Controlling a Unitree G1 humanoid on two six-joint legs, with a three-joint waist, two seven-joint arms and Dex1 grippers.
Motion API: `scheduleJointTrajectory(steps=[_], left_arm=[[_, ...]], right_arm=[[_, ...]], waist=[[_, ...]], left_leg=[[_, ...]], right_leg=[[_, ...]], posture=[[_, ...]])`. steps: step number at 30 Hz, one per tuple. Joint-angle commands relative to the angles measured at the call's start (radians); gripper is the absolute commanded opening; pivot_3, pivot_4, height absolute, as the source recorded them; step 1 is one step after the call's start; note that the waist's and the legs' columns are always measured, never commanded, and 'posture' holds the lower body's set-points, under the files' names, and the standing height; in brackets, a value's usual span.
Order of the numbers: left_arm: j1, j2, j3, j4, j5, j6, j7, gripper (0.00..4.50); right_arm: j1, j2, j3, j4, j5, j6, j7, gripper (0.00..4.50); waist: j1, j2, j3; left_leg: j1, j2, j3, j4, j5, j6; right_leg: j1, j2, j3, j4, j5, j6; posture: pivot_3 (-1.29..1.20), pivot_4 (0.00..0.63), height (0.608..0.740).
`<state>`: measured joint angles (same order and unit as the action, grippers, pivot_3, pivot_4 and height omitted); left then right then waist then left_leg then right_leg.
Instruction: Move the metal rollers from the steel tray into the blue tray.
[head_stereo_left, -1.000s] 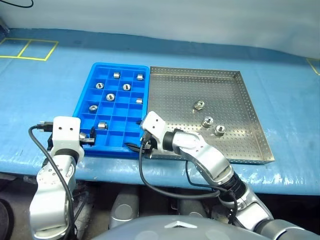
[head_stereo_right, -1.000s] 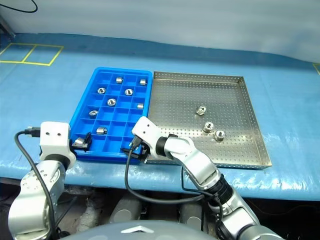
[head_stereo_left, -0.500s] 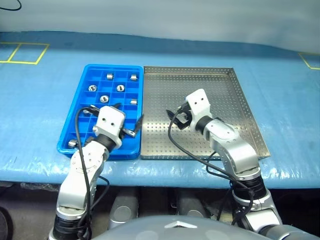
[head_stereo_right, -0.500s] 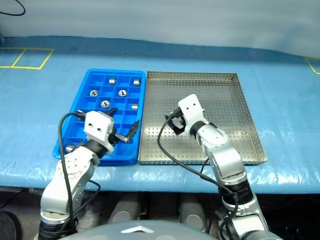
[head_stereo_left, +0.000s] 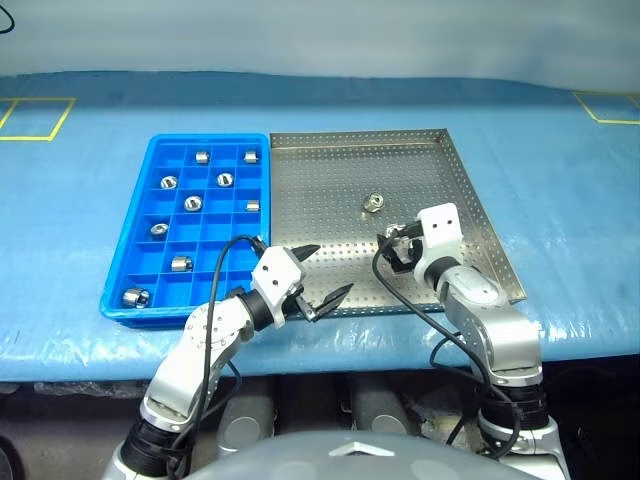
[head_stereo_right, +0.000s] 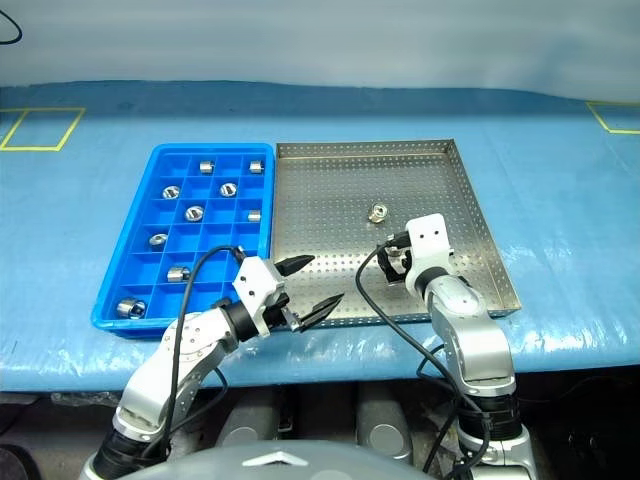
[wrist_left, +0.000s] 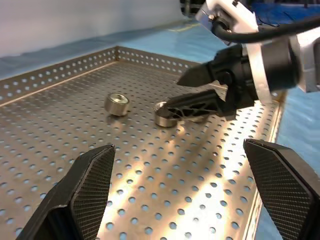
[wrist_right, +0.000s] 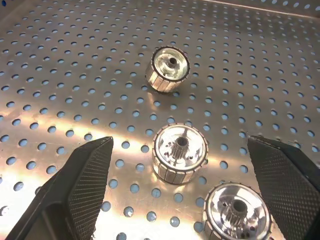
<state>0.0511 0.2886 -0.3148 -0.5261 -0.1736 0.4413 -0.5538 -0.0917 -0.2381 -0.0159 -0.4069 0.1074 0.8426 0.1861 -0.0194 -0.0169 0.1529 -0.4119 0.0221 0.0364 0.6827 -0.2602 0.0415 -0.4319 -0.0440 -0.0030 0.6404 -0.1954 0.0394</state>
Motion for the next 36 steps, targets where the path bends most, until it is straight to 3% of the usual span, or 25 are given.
scheduleJointTrajectory(steps=[1, 15, 18, 25, 36], left_arm=[[0.004, -0.006, -0.009, -0.018, -0.014, -0.021, 0.006, 4.46], [0.017, -0.005, -0.034, -0.025, -0.011, -0.006, 0.029, 4.46], [0.017, -0.006, -0.026, -0.025, -0.012, -0.003, 0.039, 4.5], [0.02, 0.001, -0.028, -0.024, -0.009, -0.001, 0.042, 4.5], [0.055, 0.012, 0.027, -0.046, -0.018, 0.001, 0.078, 4.5]], right_arm=[[0.02, -0.009, -0.024, -0.007, 0.006, -0.011, 0.001, 4.5], [0.053, 0.014, -0.036, 0.092, 0.0, -0.062, -0.017, 4.5], [0.049, 0.019, -0.039, 0.109, -0.002, -0.068, -0.024, 3.92], [0.054, -0.011, -0.012, 0.07, -0.002, -0.045, 0.005, 1.7], [0.008, -0.208, 0.215, -0.223, 0.111, 0.092, 0.273, 1.71]], waist=[[-0.001, 0.0, 0.0], [0.001, 0.0, 0.0], [0.003, 0.0, 0.0], [0.009, 0.001, 0.0], [0.004, 0.003, 0.001]], left_leg=[[0.0, 0.0, 0.0, 0.0, 0.0, 0.0], [0.0, 0.0, 0.0, 0.0, 0.0, 0.0], [0.0, 0.0, 0.0, 0.0, 0.0, 0.0], [0.0, 0.0, 0.0, 0.0, 0.0, 0.0], [0.0, 0.001, 0.0, -0.001, 0.0, 0.0]], right_leg=[[0.0, 0.0, 0.0, 0.0, 0.0, 0.0], [0.0, 0.0, 0.0, 0.0, 0.0, 0.0], [0.0, 0.0, 0.0, -0.001, 0.0, 0.0], [0.001, 0.0, 0.0, -0.001, 0.0, 0.001], [0.0, 0.001, 0.0, 0.0, 0.0, 0.0]], posture=[[-0.04, 0.15, 0.74], [-0.02, 0.15, 0.74], [-0.02, 0.15, 0.74], [-0.02, 0.15, 0.74], [0.0, 0.15, 0.74]])
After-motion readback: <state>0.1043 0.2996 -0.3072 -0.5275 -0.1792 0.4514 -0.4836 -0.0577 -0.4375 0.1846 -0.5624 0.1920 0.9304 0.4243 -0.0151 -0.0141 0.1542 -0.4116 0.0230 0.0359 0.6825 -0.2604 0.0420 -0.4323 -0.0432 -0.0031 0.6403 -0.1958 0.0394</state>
